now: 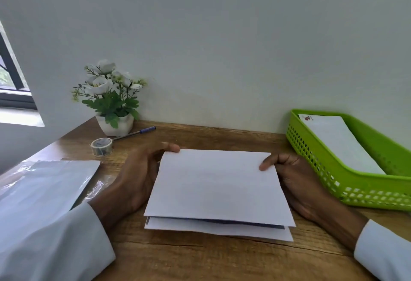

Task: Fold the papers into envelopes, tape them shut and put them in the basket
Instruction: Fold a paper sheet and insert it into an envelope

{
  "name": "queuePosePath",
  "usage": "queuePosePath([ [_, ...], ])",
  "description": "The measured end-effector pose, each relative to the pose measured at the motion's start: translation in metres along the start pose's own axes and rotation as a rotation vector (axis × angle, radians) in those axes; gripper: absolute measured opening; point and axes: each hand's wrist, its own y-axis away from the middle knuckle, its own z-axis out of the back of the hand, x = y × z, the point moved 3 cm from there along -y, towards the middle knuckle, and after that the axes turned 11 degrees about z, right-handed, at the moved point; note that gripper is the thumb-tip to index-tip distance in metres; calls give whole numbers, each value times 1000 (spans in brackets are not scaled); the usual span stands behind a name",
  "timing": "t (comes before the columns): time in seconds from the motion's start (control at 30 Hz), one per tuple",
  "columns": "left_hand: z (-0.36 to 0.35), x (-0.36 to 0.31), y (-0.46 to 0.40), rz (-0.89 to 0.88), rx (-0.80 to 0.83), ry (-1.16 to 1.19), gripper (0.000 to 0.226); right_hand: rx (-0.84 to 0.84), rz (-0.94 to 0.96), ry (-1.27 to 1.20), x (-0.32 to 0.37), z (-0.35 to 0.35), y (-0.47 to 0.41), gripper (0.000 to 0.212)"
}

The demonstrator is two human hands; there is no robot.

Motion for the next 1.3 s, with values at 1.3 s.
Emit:
queuePosePath([
  [1.3,-38,17,14,-113,67,-438,21,463,26,629,26,-53,11,26],
])
